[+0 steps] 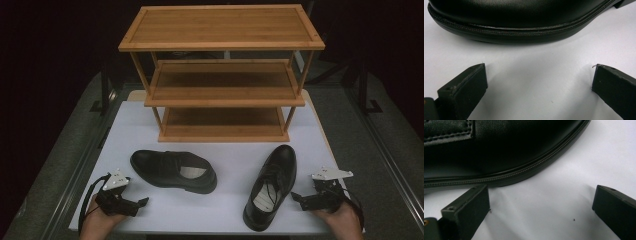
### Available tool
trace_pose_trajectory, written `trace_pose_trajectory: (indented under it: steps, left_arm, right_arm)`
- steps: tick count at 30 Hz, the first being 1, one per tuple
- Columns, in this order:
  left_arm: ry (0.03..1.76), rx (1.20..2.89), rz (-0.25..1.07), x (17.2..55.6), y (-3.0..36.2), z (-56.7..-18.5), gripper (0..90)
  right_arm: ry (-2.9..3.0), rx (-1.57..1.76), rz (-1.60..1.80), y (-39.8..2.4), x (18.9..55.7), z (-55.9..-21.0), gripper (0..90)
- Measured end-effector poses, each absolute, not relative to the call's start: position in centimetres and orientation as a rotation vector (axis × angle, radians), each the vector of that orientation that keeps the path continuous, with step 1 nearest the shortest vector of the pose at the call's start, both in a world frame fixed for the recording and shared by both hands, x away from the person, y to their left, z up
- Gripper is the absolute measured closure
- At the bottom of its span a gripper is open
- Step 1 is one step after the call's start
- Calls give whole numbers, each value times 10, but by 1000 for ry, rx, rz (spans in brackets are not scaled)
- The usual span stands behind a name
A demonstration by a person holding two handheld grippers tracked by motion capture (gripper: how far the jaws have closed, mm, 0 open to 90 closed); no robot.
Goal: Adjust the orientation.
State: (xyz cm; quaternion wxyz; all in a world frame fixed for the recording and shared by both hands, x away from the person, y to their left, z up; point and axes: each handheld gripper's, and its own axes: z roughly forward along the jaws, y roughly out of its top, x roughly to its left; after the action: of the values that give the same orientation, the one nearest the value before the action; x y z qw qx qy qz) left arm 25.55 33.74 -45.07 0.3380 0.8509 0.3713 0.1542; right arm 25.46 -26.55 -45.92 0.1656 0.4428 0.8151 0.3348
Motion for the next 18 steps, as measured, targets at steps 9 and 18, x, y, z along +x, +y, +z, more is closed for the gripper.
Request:
trace_pose_trajectory:
  steps: [9, 18]
  left_arm:
    - [968, 2215, 403, 255, 337, -451, 0]
    - [966, 2189, 404, 250, 341, -447, 141]
  right_arm:
    - [2320, 1261, 955, -266, 254, -459, 9]
    - [2320, 1263, 955, -266, 255, -459, 9]
